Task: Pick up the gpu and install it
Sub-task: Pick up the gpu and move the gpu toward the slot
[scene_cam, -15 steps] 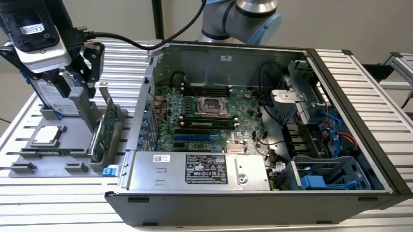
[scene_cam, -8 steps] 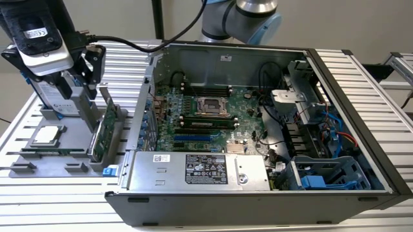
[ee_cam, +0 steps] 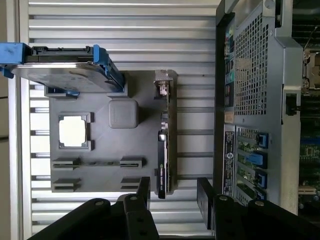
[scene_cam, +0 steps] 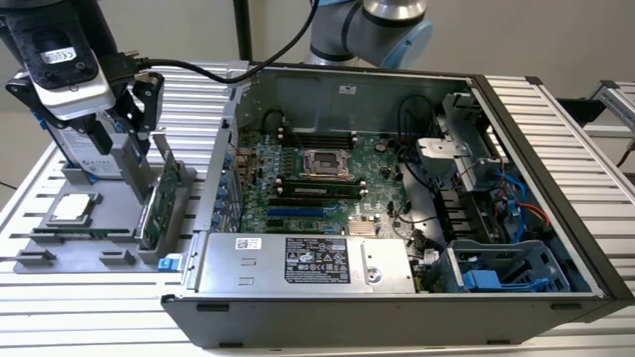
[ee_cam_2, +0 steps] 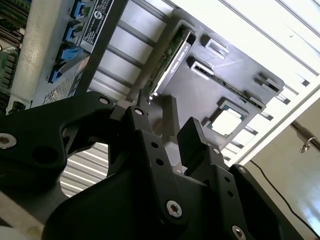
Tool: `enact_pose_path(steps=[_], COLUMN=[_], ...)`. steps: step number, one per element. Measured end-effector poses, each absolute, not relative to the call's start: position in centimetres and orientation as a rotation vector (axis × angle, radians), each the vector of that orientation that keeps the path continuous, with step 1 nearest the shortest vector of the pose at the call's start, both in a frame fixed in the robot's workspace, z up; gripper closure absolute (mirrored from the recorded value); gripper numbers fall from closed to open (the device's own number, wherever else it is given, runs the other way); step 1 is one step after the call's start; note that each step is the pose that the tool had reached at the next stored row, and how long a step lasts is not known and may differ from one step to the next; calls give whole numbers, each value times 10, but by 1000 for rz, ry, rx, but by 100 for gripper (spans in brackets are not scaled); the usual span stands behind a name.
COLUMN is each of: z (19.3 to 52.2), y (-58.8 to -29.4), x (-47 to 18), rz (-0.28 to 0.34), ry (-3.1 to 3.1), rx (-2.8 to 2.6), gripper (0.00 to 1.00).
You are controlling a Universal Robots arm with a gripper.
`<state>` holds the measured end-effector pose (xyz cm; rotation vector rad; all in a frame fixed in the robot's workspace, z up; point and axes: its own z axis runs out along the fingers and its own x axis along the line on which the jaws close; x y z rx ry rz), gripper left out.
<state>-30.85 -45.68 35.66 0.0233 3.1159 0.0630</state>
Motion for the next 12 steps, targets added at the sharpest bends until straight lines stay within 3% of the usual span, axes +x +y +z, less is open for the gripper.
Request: enact_pose_path(steps=[12], z=[351], y=[-456], x=[-308], rz=[55], ry=[3116], rx=[23], gripper=[0])
